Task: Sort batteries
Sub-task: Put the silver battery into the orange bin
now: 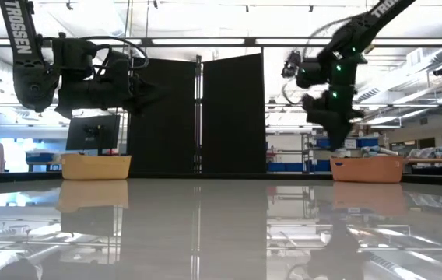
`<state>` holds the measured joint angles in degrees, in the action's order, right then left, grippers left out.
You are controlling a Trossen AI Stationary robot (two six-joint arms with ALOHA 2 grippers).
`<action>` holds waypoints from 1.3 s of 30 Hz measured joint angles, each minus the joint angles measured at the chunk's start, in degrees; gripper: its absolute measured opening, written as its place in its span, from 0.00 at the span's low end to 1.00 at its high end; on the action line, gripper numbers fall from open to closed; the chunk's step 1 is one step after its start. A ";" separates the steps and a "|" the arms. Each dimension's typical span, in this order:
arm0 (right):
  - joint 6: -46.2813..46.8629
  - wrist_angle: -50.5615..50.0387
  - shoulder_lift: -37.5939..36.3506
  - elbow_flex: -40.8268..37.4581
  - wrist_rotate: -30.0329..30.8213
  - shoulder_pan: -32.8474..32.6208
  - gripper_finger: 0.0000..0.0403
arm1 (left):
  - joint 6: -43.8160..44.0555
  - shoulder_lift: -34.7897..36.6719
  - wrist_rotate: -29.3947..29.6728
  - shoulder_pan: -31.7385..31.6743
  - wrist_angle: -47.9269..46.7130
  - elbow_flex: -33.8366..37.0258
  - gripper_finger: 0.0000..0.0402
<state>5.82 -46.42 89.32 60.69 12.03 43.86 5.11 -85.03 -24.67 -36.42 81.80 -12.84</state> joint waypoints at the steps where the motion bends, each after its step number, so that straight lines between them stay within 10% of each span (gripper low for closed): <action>1: 1.87 -0.50 0.00 -0.02 0.36 1.88 0.14 | 0.01 0.00 0.00 0.02 -0.23 0.00 0.03; 13: 13.88 -0.81 4.40 -0.13 0.48 12.15 0.14 | 0.03 0.00 0.00 0.02 -0.54 0.00 0.03; 39: 24.29 5.48 13.30 -0.13 0.48 13.33 0.24 | 1.19 0.00 -0.51 0.04 -0.59 0.00 0.03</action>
<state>30.11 -40.94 102.62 60.55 12.51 57.19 6.31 -85.03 -25.17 -36.38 81.21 -12.84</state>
